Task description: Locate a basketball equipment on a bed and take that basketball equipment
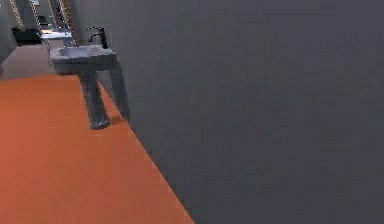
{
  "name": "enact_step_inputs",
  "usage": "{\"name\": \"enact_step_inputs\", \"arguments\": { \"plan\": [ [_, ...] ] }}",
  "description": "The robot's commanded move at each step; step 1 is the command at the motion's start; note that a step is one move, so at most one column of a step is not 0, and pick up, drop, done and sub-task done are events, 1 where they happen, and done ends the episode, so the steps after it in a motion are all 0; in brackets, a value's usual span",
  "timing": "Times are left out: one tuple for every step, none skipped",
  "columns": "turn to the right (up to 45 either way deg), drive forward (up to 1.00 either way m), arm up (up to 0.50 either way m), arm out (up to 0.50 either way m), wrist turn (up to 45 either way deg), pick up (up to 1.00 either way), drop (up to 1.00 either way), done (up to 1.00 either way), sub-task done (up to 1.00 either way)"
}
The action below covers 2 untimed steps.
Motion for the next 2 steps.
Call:
{"name": "enact_step_inputs", "arguments": {
  "plan": [
    [-45.0, 0.00, 0.00, 0.00, 0.0, 0.00, 0.00, 0.00, 0.00],
    [-12.0, 0.00, 0.00, 0.00, 0.0, 0.00, 0.00, 0.00, 0.00]
  ]
}}
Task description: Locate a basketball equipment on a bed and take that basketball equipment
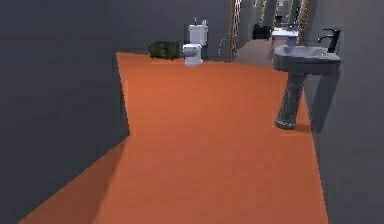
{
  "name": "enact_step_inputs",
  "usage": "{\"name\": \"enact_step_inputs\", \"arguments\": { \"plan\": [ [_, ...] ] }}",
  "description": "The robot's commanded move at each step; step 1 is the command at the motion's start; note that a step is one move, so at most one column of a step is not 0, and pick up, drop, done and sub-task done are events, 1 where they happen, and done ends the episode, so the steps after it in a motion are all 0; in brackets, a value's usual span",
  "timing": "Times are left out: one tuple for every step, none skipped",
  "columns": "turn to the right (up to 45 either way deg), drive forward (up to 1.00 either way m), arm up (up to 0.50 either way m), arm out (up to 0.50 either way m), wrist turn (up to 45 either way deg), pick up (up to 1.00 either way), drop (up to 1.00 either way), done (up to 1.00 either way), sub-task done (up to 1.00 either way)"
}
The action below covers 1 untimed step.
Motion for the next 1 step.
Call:
{"name": "enact_step_inputs", "arguments": {
  "plan": [
    [0.0, 1.00, 0.00, 0.00, 0.0, 0.00, 0.00, 0.00, 0.00]
  ]
}}
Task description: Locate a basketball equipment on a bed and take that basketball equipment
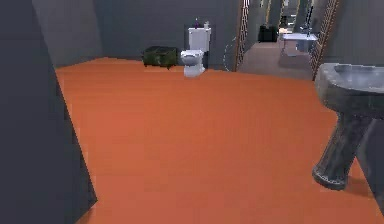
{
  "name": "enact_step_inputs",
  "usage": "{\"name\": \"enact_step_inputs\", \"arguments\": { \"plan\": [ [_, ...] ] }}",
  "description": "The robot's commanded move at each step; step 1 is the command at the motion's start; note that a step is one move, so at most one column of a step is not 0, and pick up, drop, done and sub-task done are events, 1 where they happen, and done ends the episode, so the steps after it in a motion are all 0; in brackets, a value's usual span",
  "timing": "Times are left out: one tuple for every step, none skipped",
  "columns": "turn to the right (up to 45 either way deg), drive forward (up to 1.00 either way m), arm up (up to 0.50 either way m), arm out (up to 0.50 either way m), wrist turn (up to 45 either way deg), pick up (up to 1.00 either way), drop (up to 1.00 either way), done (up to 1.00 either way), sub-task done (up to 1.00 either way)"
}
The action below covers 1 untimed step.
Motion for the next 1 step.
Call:
{"name": "enact_step_inputs", "arguments": {
  "plan": [
    [0.0, 1.00, 0.00, 0.00, 0.0, 0.00, 0.00, 0.00, 0.00]
  ]
}}
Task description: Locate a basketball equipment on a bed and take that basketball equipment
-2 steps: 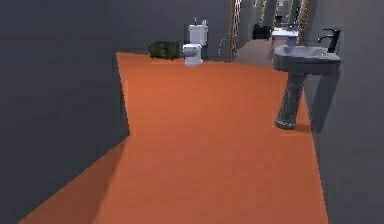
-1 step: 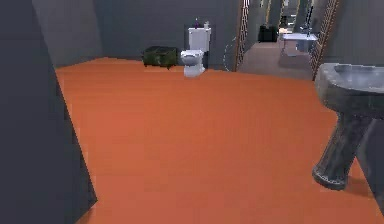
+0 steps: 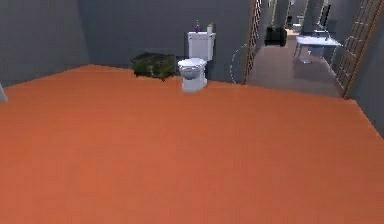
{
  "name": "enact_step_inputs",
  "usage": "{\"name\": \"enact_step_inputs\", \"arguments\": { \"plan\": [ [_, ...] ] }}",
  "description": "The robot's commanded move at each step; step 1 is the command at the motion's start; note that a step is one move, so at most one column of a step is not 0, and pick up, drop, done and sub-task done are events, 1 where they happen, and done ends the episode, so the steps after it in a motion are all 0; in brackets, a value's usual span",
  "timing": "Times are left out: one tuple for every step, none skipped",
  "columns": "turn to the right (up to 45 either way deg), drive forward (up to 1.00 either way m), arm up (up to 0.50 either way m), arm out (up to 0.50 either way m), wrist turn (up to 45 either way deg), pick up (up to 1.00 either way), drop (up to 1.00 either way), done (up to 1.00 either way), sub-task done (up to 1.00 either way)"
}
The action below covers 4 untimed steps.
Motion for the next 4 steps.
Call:
{"name": "enact_step_inputs", "arguments": {
  "plan": [
    [-9.0, 0.00, 0.00, 0.00, 0.0, 0.00, 0.00, 0.00, 0.00],
    [0.0, 0.10, 0.00, 0.00, 0.0, 0.00, 0.00, 0.00, 0.00],
    [-18.0, 0.00, 0.00, 0.00, 0.0, 0.00, 0.00, 0.00, 0.00],
    [0.0, 0.60, 0.00, 0.00, 0.0, 0.00, 0.00, 0.00, 0.00]
  ]
}}
